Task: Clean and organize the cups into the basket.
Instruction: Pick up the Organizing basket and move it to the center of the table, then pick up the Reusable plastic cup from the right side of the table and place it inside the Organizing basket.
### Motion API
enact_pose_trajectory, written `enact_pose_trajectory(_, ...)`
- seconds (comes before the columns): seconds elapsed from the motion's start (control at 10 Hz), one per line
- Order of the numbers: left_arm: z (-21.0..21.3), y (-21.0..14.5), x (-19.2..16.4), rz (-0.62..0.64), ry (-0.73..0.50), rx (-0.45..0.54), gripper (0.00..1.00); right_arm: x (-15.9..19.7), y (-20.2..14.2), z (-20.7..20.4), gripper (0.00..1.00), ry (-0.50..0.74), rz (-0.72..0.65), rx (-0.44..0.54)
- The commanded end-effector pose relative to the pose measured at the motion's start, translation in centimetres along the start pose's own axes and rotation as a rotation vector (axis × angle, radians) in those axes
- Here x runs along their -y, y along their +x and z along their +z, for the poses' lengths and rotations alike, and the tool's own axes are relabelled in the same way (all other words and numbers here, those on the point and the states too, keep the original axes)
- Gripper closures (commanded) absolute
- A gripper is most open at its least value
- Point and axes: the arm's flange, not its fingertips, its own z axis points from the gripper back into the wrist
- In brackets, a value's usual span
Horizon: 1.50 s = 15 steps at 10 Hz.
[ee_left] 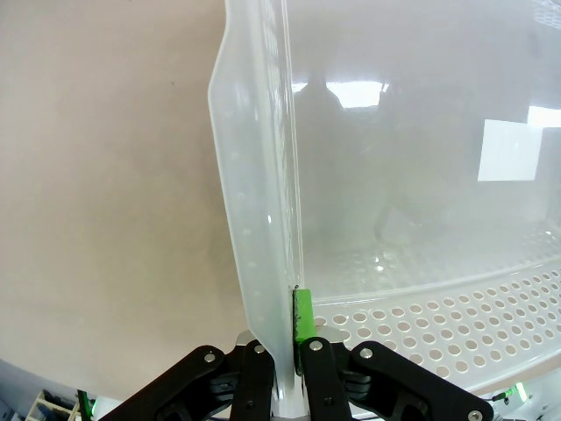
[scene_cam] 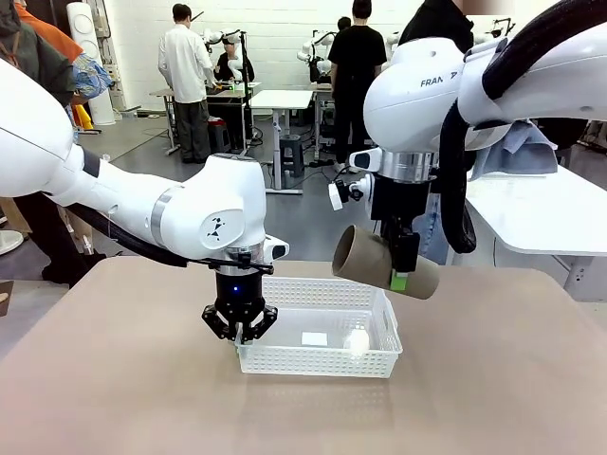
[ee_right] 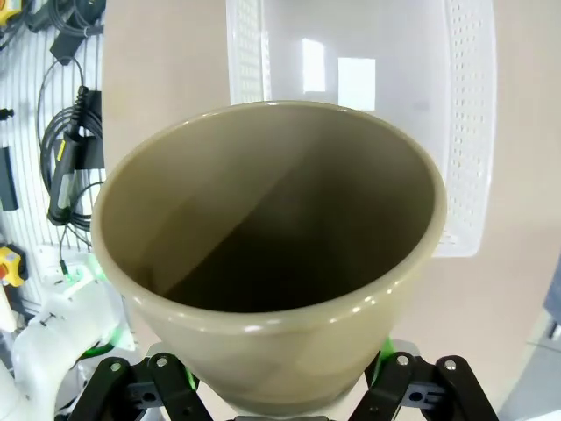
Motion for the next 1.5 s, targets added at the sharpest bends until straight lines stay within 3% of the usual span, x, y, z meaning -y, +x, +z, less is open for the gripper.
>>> enact_pose_trajectory(0.0, -0.2, -0.2, -0.1, 0.000, 0.004, 0.001, 1.00, -0.9, 0.1, 0.5, 0.17, -0.014, -0.006, -0.007)
enact_pose_trajectory(0.5, -0.2, -0.2, -0.1, 0.000, 0.004, 0.001, 1.00, -0.5, 0.3, 0.6, 0.17, -0.012, 0.007, 0.002)
enact_pose_trajectory(0.9, -0.2, -0.2, -0.1, 0.000, 0.004, 0.001, 1.00, 1.8, 4.2, -3.4, 0.17, -0.064, 0.114, 0.086)
enact_pose_trajectory(1.4, -0.2, -0.2, -0.1, 0.000, 0.004, 0.001, 1.00, 3.1, 3.8, -6.0, 0.17, -0.016, 0.102, 0.202)
